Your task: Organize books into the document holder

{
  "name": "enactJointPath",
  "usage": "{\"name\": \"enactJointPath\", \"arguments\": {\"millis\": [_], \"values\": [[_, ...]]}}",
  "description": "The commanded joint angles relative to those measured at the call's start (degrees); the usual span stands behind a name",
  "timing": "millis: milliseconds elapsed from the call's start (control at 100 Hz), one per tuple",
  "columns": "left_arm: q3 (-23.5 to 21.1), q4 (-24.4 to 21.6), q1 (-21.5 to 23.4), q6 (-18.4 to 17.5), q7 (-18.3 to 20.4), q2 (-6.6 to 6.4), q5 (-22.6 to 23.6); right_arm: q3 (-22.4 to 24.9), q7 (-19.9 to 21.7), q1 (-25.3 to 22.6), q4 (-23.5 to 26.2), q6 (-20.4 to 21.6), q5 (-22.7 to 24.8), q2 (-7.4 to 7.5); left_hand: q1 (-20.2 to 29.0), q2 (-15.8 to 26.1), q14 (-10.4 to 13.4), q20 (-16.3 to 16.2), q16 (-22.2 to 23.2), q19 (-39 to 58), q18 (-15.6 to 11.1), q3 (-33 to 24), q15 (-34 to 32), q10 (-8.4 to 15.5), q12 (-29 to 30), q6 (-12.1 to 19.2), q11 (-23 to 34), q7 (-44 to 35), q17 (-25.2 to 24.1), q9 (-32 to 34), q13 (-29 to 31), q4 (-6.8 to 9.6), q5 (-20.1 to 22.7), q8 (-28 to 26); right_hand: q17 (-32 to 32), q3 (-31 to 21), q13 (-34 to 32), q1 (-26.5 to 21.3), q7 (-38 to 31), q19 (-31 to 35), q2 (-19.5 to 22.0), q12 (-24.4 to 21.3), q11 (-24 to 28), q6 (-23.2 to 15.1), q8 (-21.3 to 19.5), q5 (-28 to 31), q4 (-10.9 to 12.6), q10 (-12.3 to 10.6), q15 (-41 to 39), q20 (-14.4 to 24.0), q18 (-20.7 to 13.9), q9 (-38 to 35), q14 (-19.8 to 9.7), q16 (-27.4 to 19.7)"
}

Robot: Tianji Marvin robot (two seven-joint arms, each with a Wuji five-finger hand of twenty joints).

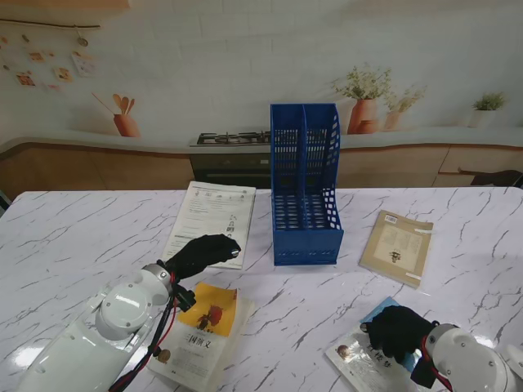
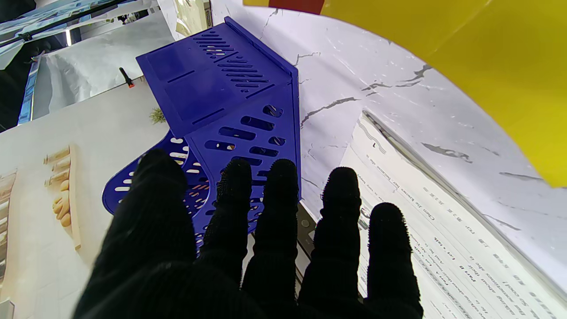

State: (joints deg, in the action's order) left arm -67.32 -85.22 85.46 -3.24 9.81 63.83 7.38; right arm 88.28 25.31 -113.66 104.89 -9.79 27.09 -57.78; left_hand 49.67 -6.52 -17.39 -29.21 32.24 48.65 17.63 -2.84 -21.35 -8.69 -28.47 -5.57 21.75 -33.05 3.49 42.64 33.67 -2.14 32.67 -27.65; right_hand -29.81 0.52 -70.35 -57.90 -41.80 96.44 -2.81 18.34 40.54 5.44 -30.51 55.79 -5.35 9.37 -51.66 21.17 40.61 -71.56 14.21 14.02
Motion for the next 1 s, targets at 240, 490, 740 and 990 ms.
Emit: {"name": "enactJointPath", "arguments": {"millis": [240,490,740,990], "values": [[-0.6,-1.5,1.8,0.2,-0.3,0.41,0.3,-5.1,-2.4,2.5,-9.1,5.0,1.8,-1.44,1.2,1.5,0.5,0.7,-0.2,1.8,0.5,0.1,-1.0,0.2,0.4,-0.3,-0.2,-0.5,-0.6,1.5,1.9,1.65,0.8,0.2,9.0,7.7,13.3,-8.1,10.1,-31.6,5.8,-8.3,-25.6,1.7,9.4,-5.9,-2.4,0.8,36.3,-2.1,-10.2,10.8,-6.0,-3.5],[-1.0,-3.3,3.6,1.6,-1.5,0.55,1.0,-6.7,-3.0,5.1,-11.8,7.7,2.1,-1.4,1.2,1.6,0.5,0.8,-0.2,1.8,0.4,0.1,-1.0,0.1,0.4,-0.3,-0.2,-0.5,-0.7,1.5,1.8,1.66,0.9,0.3,9.3,11.7,16.6,-10.9,11.3,-32.5,9.0,-8.8,-27.1,1.4,10.5,-8.6,-2.9,-0.5,38.5,-2.7,-16.0,14.3,-7.9,-4.2],[-1.2,-4.7,4.6,2.7,-1.6,0.44,1.9,-7.2,-2.3,6.5,-12.6,6.8,-0.2,-1.41,1.3,1.6,0.6,0.8,-0.2,1.8,0.3,0.1,-1.0,0.1,0.4,-0.3,-0.2,-0.5,-0.7,1.4,1.8,1.67,0.8,0.3,10.6,9.9,17.4,-9.4,11.7,-32.8,9.0,-8.4,-26.3,2.7,9.8,-9.0,-2.2,0.8,38.5,-2.7,-15.6,15.1,-6.5,-4.2],[-1.3,-5.2,5.0,3.1,-2.1,0.48,2.4,-7.9,-1.1,7.6,-13.1,7.4,0.0,-1.11,1.3,1.7,0.6,0.9,-0.2,1.8,0.2,0.1,-1.1,0.1,0.4,-0.4,-0.1,-0.6,-0.8,1.4,1.8,1.67,0.8,0.2,13.0,5.2,19.9,-6.8,14.6,-33.5,8.7,-8.9,-27.4,3.7,8.3,-10.3,-1.0,1.5,39.8,-2.7,-16.0,17.4,-6.1,-4.7]]}}
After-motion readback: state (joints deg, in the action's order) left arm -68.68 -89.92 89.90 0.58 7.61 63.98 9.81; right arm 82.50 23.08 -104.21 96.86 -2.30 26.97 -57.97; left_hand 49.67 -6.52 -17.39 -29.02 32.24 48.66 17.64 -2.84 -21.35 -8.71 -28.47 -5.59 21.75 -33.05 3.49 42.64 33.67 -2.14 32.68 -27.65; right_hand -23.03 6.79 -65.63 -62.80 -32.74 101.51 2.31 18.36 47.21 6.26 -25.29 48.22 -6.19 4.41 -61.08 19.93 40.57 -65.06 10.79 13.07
